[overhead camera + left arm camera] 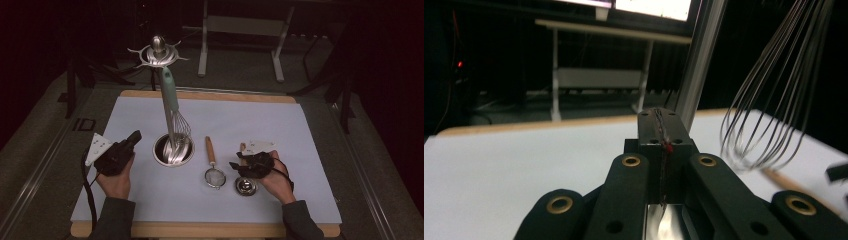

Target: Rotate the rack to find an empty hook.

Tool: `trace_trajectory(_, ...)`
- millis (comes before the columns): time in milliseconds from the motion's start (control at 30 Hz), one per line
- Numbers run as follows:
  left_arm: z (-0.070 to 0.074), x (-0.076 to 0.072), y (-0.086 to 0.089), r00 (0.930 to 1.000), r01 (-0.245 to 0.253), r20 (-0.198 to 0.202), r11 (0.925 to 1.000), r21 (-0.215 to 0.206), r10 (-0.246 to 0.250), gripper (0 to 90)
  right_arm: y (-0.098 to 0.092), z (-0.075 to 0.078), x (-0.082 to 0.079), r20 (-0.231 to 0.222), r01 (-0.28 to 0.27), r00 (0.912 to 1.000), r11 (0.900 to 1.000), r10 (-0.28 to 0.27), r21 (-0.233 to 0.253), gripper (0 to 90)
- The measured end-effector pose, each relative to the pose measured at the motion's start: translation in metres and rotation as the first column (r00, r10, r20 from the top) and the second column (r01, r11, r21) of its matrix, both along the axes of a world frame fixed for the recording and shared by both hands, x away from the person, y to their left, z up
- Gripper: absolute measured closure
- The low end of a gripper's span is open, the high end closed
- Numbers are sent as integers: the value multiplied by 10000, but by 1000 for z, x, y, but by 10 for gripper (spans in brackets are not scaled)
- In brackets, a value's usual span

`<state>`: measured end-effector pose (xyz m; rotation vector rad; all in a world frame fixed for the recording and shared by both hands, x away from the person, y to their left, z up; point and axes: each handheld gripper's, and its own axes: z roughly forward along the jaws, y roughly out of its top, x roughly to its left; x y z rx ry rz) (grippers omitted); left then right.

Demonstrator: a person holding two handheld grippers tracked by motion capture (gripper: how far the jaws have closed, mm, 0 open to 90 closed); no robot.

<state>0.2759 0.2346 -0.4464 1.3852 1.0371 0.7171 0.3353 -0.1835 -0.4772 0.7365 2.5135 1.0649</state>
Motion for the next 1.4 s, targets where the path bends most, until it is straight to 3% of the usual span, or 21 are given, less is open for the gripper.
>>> trace_trajectory(67,7,0,-1,9997,53,234,9999,-163,-49,900,-3,-5,1,-206,83,9998,9996,-78,284,527)
trace_trajectory(233,23,0,-4,9963,200,838,9991,-385,-167,900,-7,-14,2,-419,231,9989,9994,-220,253,529)
trace_trajectory(333,32,1,-6,9932,339,1130,9976,-597,-270,900,-12,-13,1,-564,299,9981,9973,-261,669,530)
trace_trajectory(433,42,2,-9,9892,431,1428,9970,-650,-335,900,-17,-9,0,-466,439,9981,9963,-405,737,529)
trace_trajectory(833,86,6,-23,9604,756,2744,9929,-923,-476,900,-30,-4,-1,-333,706,9972,9923,-675,1020,533)
trace_trajectory(1167,119,11,-34,9395,952,3371,9915,-888,-600,900,-31,-6,-1,-432,752,9965,9921,-711,1009,533)
trace_trajectory(1400,138,10,-35,9232,966,3813,9894,-1081,-484,900,-30,-7,-2,-667,583,9965,9893,-497,1336,534)
